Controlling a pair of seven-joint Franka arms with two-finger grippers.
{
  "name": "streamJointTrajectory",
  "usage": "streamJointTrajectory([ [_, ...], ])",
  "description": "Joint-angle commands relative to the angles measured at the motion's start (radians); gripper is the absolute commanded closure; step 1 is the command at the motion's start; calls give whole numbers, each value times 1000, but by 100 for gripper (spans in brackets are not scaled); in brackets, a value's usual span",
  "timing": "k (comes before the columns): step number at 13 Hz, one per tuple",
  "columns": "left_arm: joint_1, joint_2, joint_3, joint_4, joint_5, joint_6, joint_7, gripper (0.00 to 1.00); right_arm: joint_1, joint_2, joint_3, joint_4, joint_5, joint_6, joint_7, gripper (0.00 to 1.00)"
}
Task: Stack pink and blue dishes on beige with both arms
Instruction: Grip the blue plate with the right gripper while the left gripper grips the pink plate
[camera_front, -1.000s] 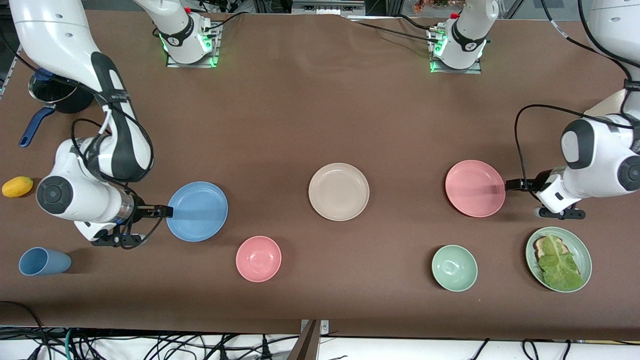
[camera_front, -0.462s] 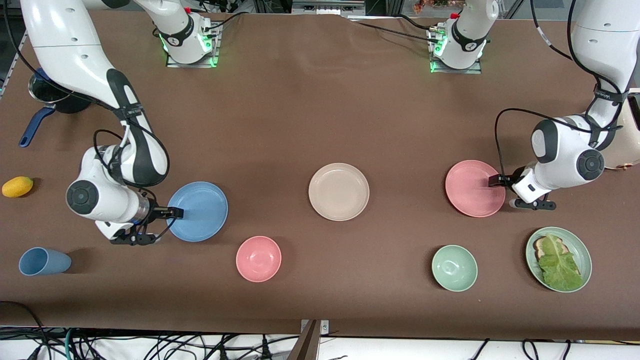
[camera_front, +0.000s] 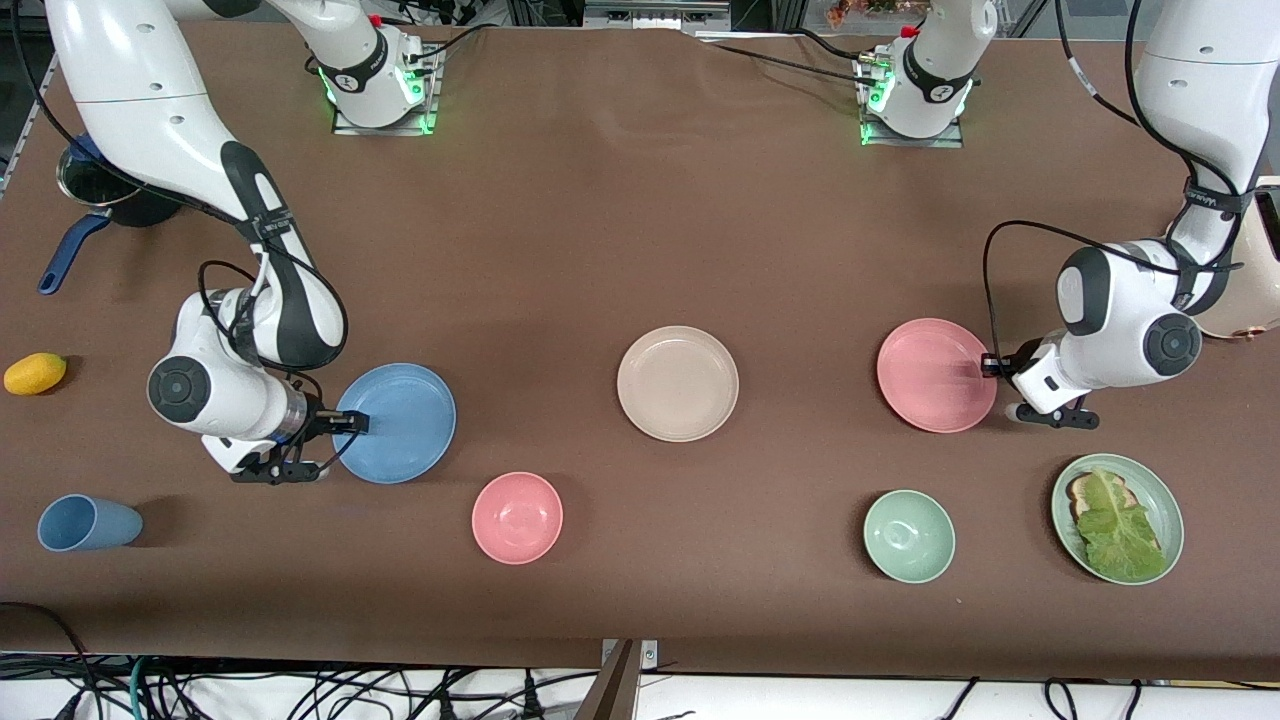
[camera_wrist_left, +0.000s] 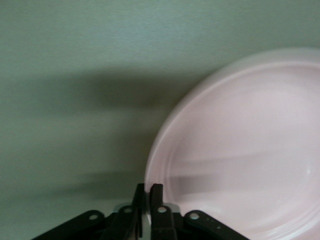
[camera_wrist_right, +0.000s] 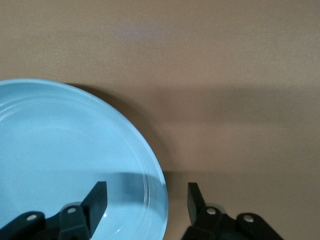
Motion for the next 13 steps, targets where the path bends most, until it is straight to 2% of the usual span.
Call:
streamJointTrajectory([
  [1,-29,23,-2,100,5,-141,-31,100,-8,-16,6,-28,-5,15,-10,34],
  [5,-87,15,-16,235,-79,-351,-129,100,-14,-15,6,-31,-5,16,-16,47],
  [7,-130,15,-20,310,-160,-439,-194,100,-16,-15,6,-31,-5,16,-16,53],
  [11,-219,23,-62,378,-263,-462,-375,100,-20,-15,6,-31,-3,18,-42,71],
  [13,-302,35,-62,390,-274,-442,-401,100,-28,-15,7,-31,-5,18,-45,80],
])
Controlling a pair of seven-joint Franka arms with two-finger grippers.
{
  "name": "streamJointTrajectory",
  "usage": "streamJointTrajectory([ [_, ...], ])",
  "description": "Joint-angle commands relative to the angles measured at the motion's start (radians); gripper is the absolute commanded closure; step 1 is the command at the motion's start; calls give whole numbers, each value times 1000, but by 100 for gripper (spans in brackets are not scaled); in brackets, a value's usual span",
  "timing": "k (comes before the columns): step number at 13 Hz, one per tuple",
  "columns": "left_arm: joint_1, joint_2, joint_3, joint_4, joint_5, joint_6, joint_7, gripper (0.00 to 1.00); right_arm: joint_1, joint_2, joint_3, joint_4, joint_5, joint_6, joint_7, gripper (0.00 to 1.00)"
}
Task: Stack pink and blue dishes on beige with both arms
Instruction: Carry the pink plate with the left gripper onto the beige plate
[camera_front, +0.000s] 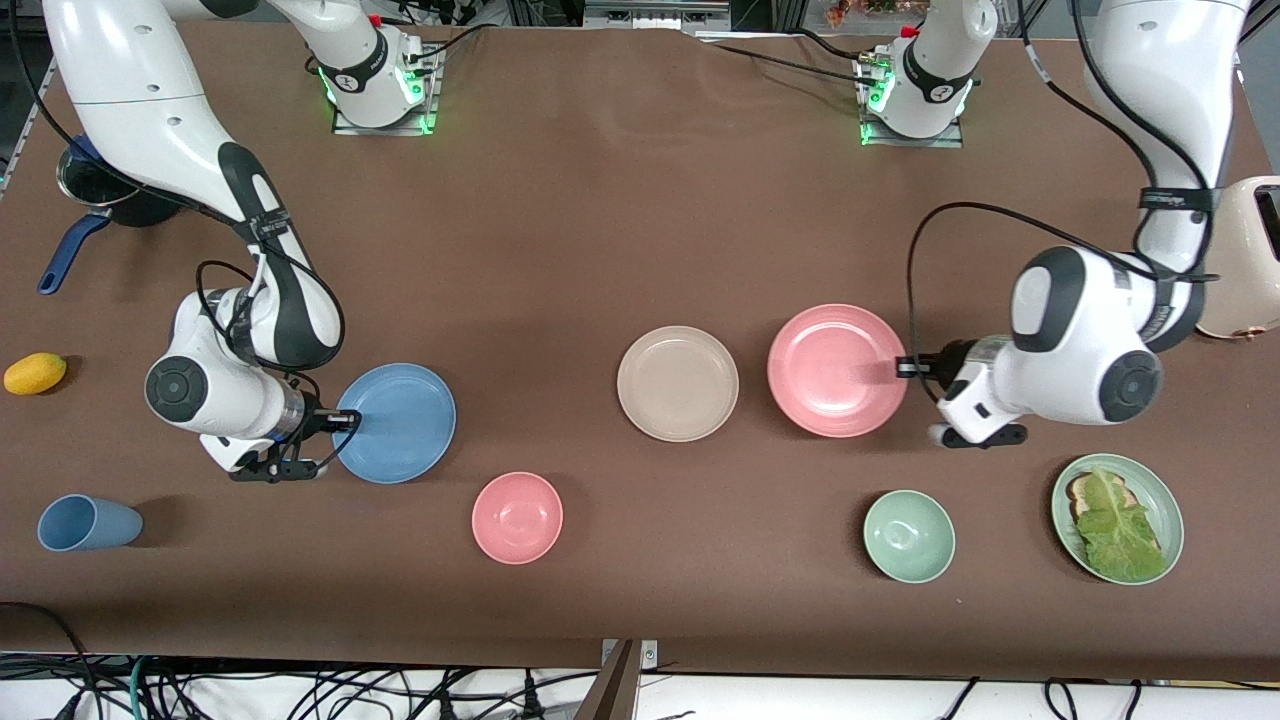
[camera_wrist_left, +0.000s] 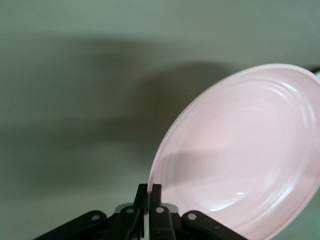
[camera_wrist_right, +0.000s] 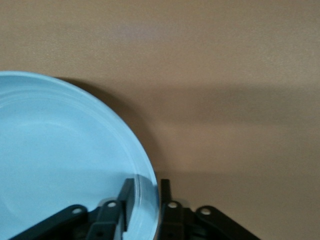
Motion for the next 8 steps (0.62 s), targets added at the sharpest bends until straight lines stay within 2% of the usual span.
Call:
streamJointTrajectory([
  [1,-96,56,6,79,-37,10,-80,100,-17,-15,8,-22,-5,16,-29,83],
  [3,-170,125,6,144,-38,54,-160,100,-15,-15,8,-22,-3,16,-29,90],
  [5,-218,161,6,163,-38,114,-199,100,-15,-15,8,-22,-5,16,-29,100],
  [8,-274,199,6,161,-34,203,-272,100,-14,-15,8,-22,-5,16,-29,100],
])
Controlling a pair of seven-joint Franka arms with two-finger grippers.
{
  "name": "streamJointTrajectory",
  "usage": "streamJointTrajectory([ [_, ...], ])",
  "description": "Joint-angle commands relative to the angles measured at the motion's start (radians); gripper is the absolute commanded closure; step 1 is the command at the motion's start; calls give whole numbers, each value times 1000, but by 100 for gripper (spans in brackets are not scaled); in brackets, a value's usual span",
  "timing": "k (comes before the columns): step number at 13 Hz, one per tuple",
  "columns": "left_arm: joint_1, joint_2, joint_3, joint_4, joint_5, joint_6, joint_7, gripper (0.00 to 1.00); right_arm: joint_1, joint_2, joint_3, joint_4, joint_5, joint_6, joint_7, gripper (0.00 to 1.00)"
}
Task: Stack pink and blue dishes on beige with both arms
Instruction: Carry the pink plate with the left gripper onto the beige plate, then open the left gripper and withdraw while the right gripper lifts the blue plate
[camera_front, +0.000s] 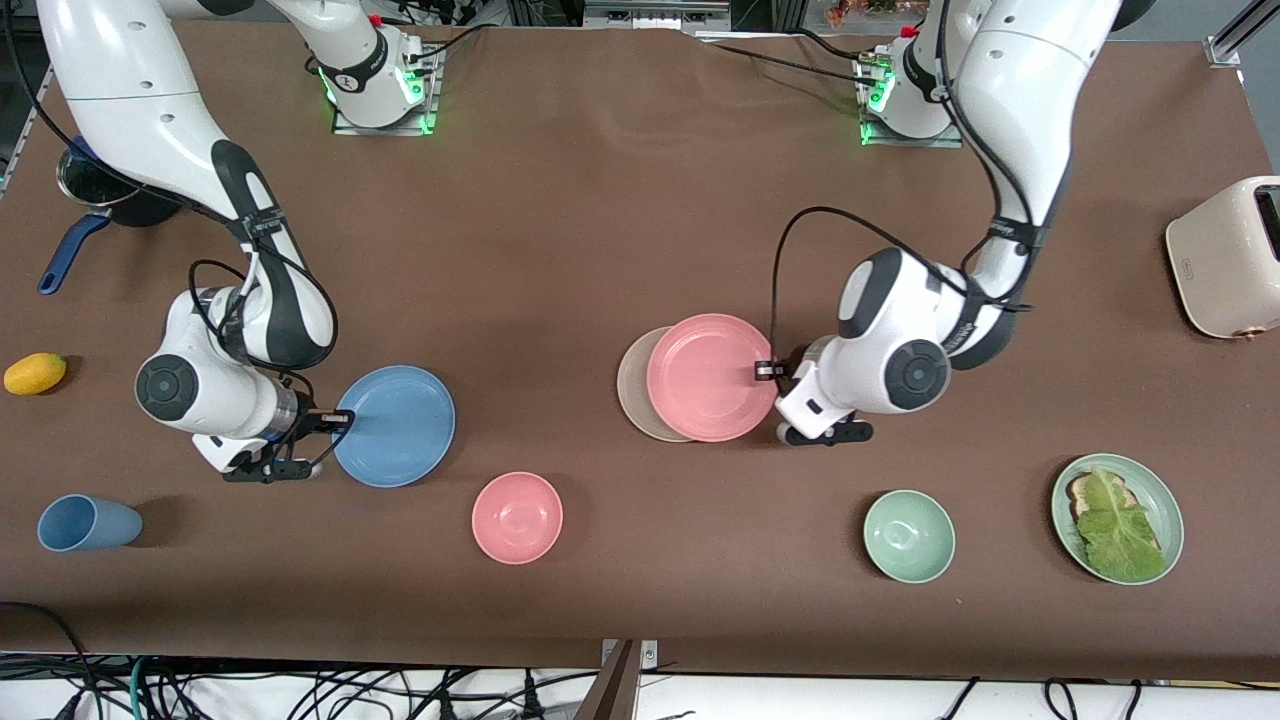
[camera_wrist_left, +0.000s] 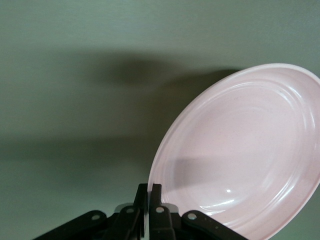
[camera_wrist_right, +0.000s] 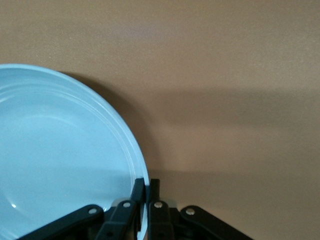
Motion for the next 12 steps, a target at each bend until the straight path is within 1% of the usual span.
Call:
streamJointTrajectory([
  [1,-45,48,10,41,-15,40,-56,100,-6,-7,8,-18,-6,16,-6,100],
  [2,-47,53,12,41,-13,42,-59,100,-4,-10,8,-9,-7,11,-8,100],
  [3,-45,54,12,41,-16,42,-62,66,-3,-16,9,0,-9,8,-9,100],
  [4,-36,50,12,41,-24,42,-70,25,-1,-21,9,20,-9,-3,-11,100],
  [5,-36,44,13,44,-21,42,-96,0,0,-21,11,43,-9,-36,-11,100],
  [9,14,-7,24,44,1,25,-117,0,11,-21,47,188,-7,-194,0,100],
  [10,17,-14,33,44,51,-7,-120,0,22,-22,54,217,-7,-231,7,100],
  [12,46,-24,36,36,77,-22,-122,0,66,-22,55,296,-6,-332,47,100],
])
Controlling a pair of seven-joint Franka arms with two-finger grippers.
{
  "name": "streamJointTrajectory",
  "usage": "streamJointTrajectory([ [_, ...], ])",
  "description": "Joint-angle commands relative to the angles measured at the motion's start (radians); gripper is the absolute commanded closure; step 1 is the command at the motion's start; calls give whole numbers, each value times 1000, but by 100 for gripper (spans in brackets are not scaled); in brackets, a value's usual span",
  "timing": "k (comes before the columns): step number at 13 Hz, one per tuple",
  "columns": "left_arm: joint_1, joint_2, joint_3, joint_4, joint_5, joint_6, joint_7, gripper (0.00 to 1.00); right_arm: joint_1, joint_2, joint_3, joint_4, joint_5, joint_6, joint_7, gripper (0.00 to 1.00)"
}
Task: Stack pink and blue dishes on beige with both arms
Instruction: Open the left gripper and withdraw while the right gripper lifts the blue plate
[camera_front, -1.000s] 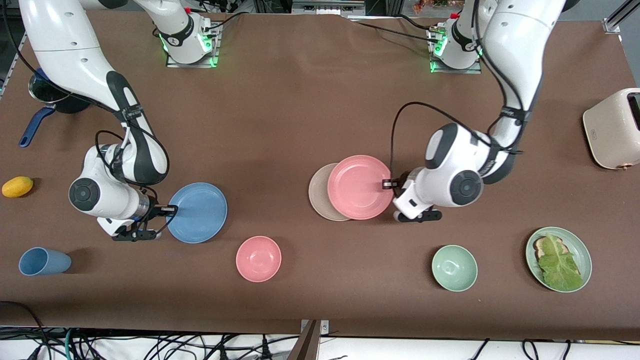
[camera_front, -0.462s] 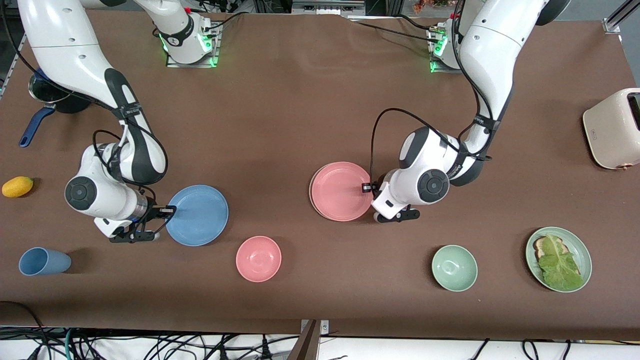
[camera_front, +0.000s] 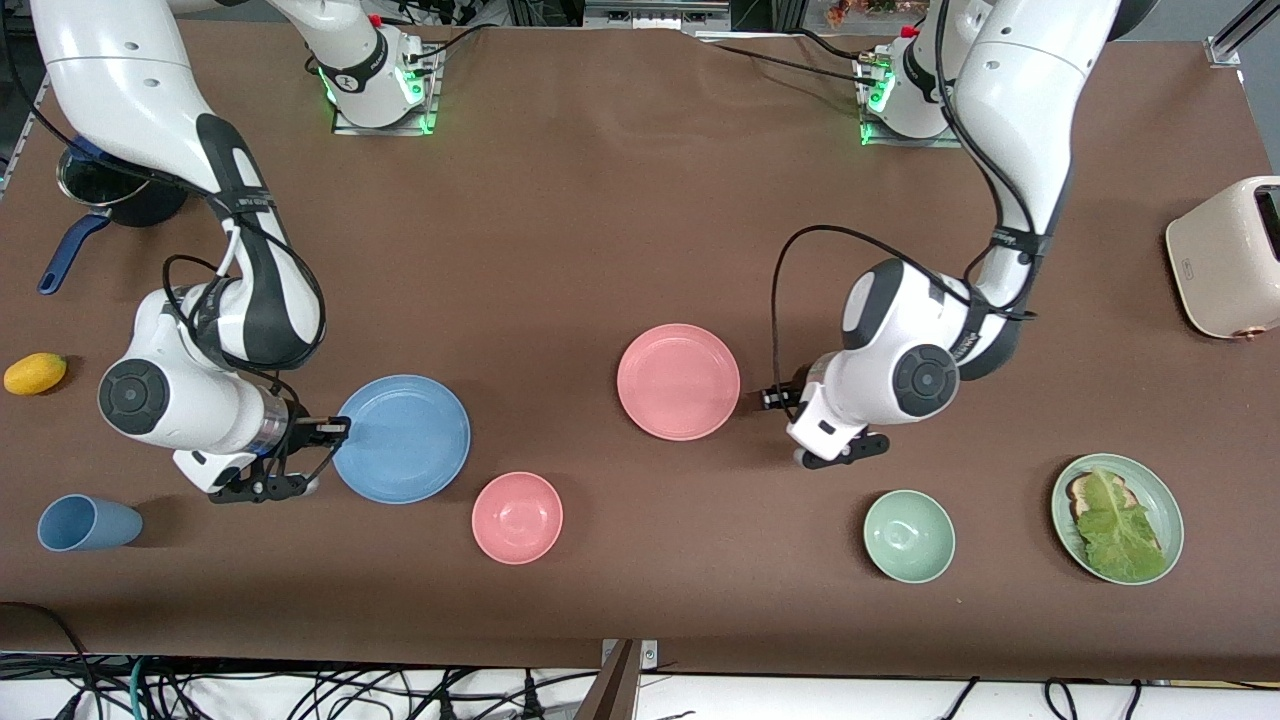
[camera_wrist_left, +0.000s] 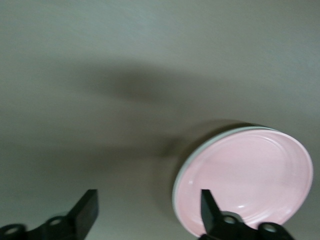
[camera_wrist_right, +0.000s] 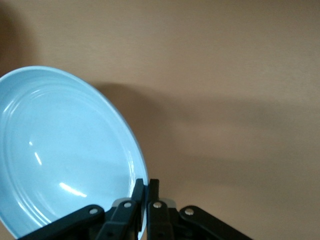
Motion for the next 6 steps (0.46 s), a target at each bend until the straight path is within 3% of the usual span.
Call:
streamJointTrajectory([
  [1,47,-37,3,-13,36,-62,-3,0,63,-6,7,104,-6,-129,87,100],
  [6,177,-88,8,-10,124,-217,174,0,260,-31,10,132,51,-162,441,100],
])
